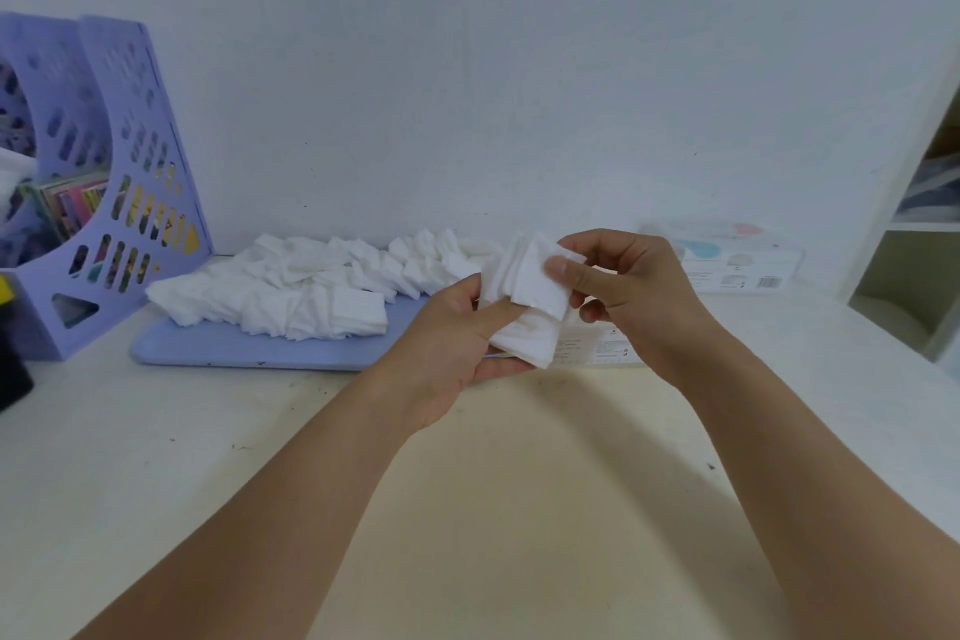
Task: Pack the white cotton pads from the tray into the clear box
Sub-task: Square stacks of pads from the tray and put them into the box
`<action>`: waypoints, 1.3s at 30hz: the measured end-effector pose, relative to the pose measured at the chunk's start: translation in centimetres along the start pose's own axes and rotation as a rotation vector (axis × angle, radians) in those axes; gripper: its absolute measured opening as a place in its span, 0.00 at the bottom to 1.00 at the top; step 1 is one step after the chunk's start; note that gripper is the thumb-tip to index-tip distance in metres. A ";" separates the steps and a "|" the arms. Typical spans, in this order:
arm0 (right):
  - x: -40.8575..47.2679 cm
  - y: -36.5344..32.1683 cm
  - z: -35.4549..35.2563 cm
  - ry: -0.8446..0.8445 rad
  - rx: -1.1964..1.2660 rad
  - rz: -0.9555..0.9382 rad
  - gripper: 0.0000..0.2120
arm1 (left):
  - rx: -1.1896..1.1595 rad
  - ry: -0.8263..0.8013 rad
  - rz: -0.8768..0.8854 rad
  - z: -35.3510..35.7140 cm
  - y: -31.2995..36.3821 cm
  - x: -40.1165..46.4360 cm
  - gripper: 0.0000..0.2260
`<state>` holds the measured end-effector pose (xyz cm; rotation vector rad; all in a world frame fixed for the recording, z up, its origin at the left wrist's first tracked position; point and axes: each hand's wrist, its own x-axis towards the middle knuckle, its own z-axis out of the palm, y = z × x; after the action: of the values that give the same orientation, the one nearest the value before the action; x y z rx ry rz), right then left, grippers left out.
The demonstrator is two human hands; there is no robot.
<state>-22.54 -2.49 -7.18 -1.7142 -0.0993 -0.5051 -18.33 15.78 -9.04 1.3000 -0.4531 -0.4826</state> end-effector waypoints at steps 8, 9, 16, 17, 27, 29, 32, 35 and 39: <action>0.0 0.3 0.0 -0.023 -0.035 0.057 0.14 | -0.065 -0.032 -0.014 -0.2 0.5 -0.1 0.14; 0.0 0.3 0.0 -0.046 -0.036 0.055 0.13 | -0.080 -0.028 -0.020 -0.1 0.6 -0.1 0.13; 0.0 0.1 -0.1 0.048 0.002 -0.028 0.11 | -0.230 0.070 -0.117 0.2 1.2 0.0 0.15; 0.0 0.1 0.0 0.064 -0.003 -0.039 0.11 | -0.225 0.073 -0.107 0.2 1.1 0.0 0.15; -0.2 0.1 1.0 0.190 -0.090 -0.114 0.08 | -0.181 0.080 -0.049 0.3 0.7 -0.1 0.12; -0.1 0.2 1.2 0.222 -0.103 -0.121 0.08 | -0.181 0.103 -0.044 0.3 0.6 0.0 0.11; -0.2 0.2 1.3 0.231 -0.133 -0.165 0.08 | -0.185 0.142 -0.039 0.3 0.4 0.1 0.11; -0.2 -0.4 0.9 0.198 0.025 -0.126 0.06 | -0.218 0.192 -0.031 0.2 0.4 0.3 0.08; -0.3 -1.4 -0.3 0.044 0.288 -0.023 0.04 | -0.162 0.169 0.006 0.0 0.3 0.4 0.06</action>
<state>-23.31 -2.40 -6.00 -1.4215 -0.1525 -0.5189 -18.03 15.59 -8.76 1.1716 -0.2711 -0.3930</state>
